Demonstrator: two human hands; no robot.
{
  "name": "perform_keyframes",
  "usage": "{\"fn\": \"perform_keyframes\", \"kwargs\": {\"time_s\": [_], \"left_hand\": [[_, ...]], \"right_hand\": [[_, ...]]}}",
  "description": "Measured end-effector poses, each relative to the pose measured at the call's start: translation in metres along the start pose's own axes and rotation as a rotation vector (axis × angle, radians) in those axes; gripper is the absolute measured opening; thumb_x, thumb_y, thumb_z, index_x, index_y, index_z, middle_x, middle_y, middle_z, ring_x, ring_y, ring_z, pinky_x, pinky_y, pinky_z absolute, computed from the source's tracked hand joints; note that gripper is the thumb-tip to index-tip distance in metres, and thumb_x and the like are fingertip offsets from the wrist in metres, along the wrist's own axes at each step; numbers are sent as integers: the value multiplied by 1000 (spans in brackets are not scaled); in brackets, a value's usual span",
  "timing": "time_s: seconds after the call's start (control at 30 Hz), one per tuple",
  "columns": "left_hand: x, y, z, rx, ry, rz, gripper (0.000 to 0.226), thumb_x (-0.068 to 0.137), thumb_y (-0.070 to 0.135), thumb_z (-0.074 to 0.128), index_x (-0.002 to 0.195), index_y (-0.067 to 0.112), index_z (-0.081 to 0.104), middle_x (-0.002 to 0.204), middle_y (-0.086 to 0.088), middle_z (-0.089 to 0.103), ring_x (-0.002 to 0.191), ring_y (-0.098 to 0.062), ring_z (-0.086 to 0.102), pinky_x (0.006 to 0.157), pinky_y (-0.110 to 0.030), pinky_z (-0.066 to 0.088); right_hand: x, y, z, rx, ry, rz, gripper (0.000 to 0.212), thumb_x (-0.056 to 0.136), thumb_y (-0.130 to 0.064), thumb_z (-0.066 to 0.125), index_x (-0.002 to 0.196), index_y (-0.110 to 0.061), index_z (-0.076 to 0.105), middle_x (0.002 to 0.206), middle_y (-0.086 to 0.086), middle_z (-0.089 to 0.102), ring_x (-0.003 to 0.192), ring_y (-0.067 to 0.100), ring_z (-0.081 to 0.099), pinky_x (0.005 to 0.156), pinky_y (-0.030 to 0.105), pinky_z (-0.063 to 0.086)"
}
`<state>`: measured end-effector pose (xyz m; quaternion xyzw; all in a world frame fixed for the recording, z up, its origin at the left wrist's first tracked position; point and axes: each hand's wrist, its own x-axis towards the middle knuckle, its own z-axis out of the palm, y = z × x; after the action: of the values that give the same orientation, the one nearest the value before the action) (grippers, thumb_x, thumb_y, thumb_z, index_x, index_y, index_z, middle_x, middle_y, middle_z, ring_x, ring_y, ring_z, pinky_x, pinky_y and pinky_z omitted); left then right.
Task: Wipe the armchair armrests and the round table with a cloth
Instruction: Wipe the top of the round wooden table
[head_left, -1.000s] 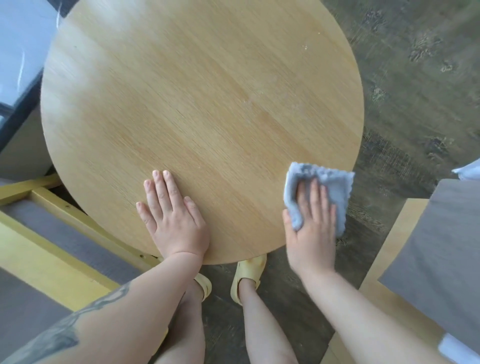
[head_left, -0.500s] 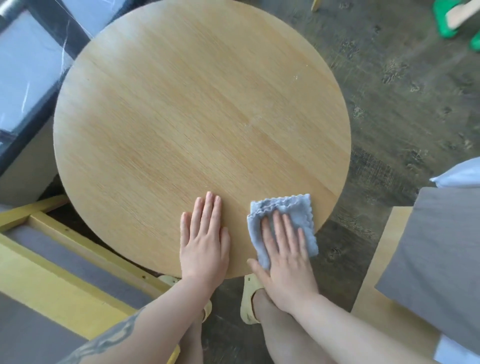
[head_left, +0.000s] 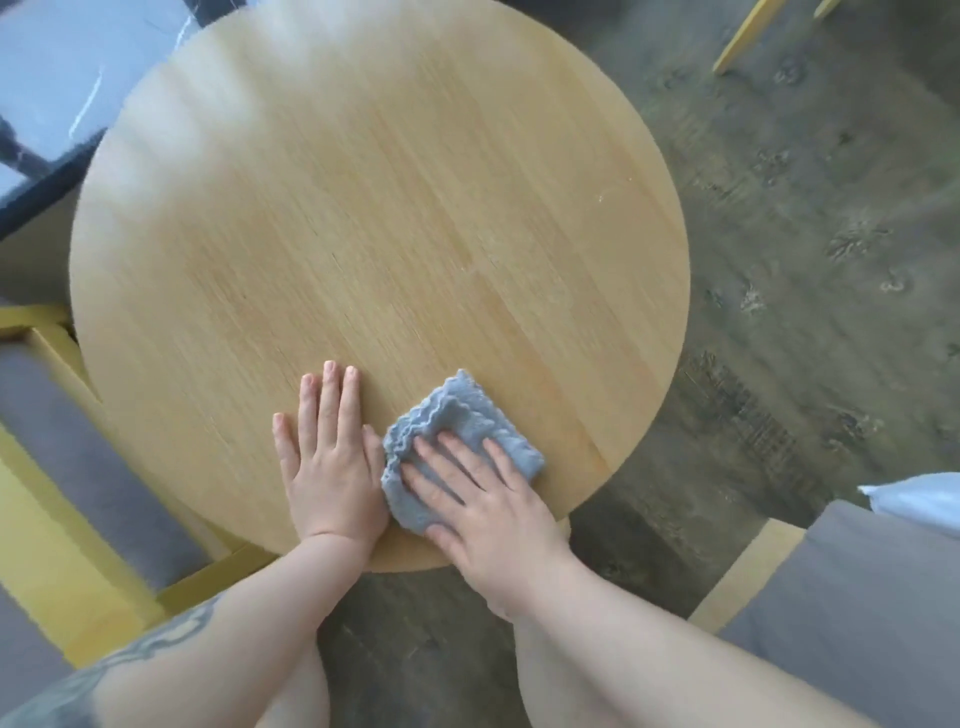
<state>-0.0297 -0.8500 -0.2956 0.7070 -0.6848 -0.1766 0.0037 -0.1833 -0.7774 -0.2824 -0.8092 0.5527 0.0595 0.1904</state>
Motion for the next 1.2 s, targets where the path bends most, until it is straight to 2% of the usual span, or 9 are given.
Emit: {"fn": "perform_keyframes", "kwargs": {"time_s": [0.07,0.17,0.23,0.43,0.6,0.7,0.8,1.0,1.2], "left_hand": [[-1,2,-1,19,7,-5,59,93,34,14,152,25,15,160,7,10,147,-10,-2,119,-39,-5],[-1,4,-1,35,12,-19,58,94,33,17,152,25,14,160,7,9,147,-10,-4,119,-40,-5],[-2,5,0,41,29,-25,58,94,32,18,152,24,16,160,6,11,147,-10,-2,119,-40,-4],[-5,16,3,17,58,-86,58,95,28,20,152,21,16,160,3,11,148,-13,0,119,-39,-2],[-37,66,21,-120,50,-246,63,96,38,17,152,20,-4,160,6,-11,145,-8,-17,117,-33,-13],[-44,82,35,-129,104,-356,61,95,35,16,153,20,2,160,6,-3,146,-11,-10,117,-34,-11],[-42,83,38,-119,116,-380,58,96,32,15,153,20,6,160,6,1,147,-12,-5,117,-35,-10],[-44,85,40,-81,107,-377,58,97,31,12,153,18,-1,160,5,-6,147,-13,-12,118,-39,-8],[-44,87,40,-63,110,-378,59,97,30,16,153,16,3,161,1,-1,147,-16,-7,118,-40,-6]], "right_hand": [[10,44,-9,-41,25,-30,61,96,-46,32,153,-29,19,160,-6,13,148,17,11,117,44,8],[-12,90,-17,-18,75,312,62,98,-47,25,154,-25,11,162,-2,7,148,18,4,117,47,10],[-37,82,-7,-15,95,374,63,99,-44,25,154,-20,10,162,3,5,149,22,3,116,50,11],[-19,80,-7,-71,12,-168,60,97,-41,31,153,-27,16,160,-5,12,148,17,10,118,44,6],[-41,85,-3,49,182,440,60,97,-38,28,154,-21,17,161,1,8,148,19,6,118,48,8],[-54,45,12,46,110,167,59,95,-37,34,152,-21,26,161,0,13,148,20,12,115,49,16],[-34,77,2,-33,52,-147,59,95,-38,39,151,-26,27,159,-6,16,147,15,16,116,46,17],[-66,111,2,39,207,423,58,98,-34,25,153,-17,16,161,4,11,148,21,8,117,49,11],[-2,96,-12,-31,117,-86,57,96,-36,38,151,-26,27,159,-3,21,146,16,17,118,43,13]]}}
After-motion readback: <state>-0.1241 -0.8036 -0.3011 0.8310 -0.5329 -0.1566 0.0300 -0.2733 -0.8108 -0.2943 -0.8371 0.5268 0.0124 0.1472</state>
